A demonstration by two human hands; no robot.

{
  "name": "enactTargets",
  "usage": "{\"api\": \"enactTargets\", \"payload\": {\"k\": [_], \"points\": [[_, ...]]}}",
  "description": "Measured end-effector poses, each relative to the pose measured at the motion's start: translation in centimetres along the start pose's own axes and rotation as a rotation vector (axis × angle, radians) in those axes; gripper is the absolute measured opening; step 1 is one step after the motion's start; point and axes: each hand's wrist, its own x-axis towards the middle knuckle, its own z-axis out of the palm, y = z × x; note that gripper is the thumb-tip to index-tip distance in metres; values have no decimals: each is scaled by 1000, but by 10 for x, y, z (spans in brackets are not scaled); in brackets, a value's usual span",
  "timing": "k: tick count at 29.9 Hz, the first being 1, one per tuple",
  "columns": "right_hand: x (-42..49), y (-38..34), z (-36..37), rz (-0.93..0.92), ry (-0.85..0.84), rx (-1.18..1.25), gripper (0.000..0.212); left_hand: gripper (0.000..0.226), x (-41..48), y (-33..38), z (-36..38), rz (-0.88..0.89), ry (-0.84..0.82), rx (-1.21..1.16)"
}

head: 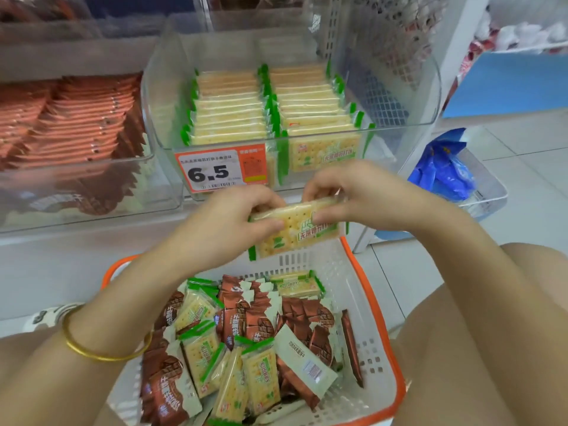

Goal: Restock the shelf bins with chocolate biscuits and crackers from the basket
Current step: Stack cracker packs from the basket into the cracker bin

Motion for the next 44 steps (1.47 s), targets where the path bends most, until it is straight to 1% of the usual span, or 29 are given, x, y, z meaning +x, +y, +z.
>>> {"api": "enactTargets", "payload": {"k": [2, 5, 6, 7, 8, 9, 12, 14, 17, 20, 22, 23, 24, 27, 28, 29, 30, 33, 34, 36, 39, 40, 41, 42, 44], "points": [[0, -2, -29, -43, 170, -15, 20, 19, 15, 19, -19, 76, 123, 41], [3, -4, -69, -62, 443, -8, 19, 41, 38, 37, -39, 135, 391, -27], [6, -3, -79, -53, 524, 0, 19, 46, 45, 39, -42, 146, 458, -38], [10, -2, -86, -34, 580, -1, 19, 49, 51, 40, -44, 151, 503, -34], [16, 1, -92, -3, 599, -25, 19, 50, 57, 39, -45, 149, 533, -14], [21, 4, -95, 39, 574, -80, 19, 51, 60, 36, -44, 140, 554, 15], [37, 18, -92, 158, 359, -276, 20, 48, 59, 23, -33, 133, 601, 56], [46, 25, -82, 204, 262, -310, 16, 44, 51, 17, -24, 176, 642, 31], [57, 25, -72, 238, 229, -282, 15, 41, 39, 11, -12, 230, 680, -7], [60, 21, -75, 292, 154, -228, 15, 36, 29, 10, -3, 264, 666, 11], [57, 19, -76, 310, 146, -238, 14, 34, 22, 8, 1, 288, 662, 34], [53, 17, -74, 314, 188, -246, 13, 34, 19, 6, 4, 296, 664, 35], [48, 14, -71, 305, 277, -250, 12, 34, 15, 3, 7, 298, 665, 28], [22, -5, -42, 198, 669, -215, 14, 31, -2, -14, 24, 268, 654, -14], [14, -12, -27, 145, 737, -171, 14, 31, -9, -21, 32, 245, 625, -21], [8, -16, -8, 118, 714, -129, 14, 30, -16, -32, 40, 215, 574, -16], [7, -16, 14, 122, 591, -100, 14, 28, -23, -44, 50, 176, 504, 1], [18, -3, 94, 216, -94, -102, 9, 25, -43, -88, 83, -2, 252, 61], [21, 4, 122, 223, -260, -88, 10, 24, -49, -100, 93, -66, 177, 71], [19, 15, 176, 217, -467, -60, 21, 22, -58, -115, 107, -163, 53, 58], [7, 19, 239, 131, -634, -97, 53, 21, -58, -121, 114, -214, -60, 77], [4, 16, 252, 100, -657, -141, 58, 21, -56, -121, 113, -224, -67, 77], [1, 12, 262, 72, -661, -201, 58, 22, -55, -121, 113, -234, -66, 68], [-1, 8, 268, 43, -648, -268, 53, 22, -54, -121, 113, -248, -61, 54], [-1, 5, 273, -10, -578, -359, 33, 21, -53, -121, 112, -274, -60, 24]]}}
